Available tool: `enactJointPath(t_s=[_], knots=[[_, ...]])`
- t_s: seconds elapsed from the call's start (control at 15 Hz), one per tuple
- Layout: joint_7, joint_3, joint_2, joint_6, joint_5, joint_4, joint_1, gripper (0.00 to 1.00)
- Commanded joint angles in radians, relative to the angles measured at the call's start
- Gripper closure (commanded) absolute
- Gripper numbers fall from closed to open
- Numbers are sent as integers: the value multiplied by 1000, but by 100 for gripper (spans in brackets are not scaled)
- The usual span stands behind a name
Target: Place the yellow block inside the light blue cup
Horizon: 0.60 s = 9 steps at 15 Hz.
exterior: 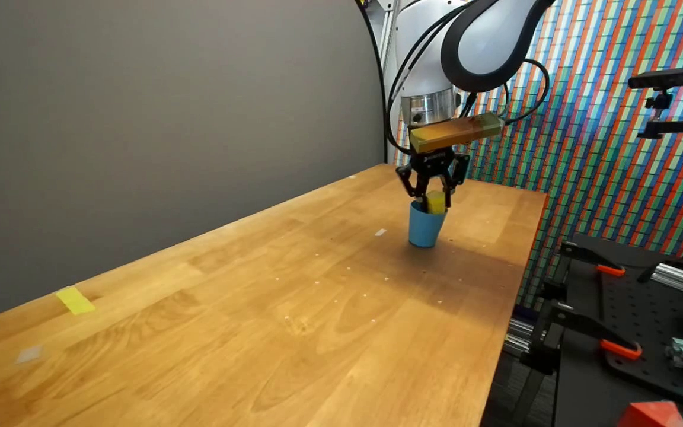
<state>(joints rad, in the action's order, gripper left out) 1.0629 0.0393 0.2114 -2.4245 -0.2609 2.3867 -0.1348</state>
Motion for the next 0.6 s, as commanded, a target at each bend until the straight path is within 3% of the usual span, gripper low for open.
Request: enactJointPath(t_s=[0.0, 0.2, 0.53], knots=[[-25, 0, 43, -19, -13, -40, 4, 21], [-80, -9, 55, -17, 16, -71, 8, 1], [-378, -91, -54, -48, 275, -92, 38, 0]])
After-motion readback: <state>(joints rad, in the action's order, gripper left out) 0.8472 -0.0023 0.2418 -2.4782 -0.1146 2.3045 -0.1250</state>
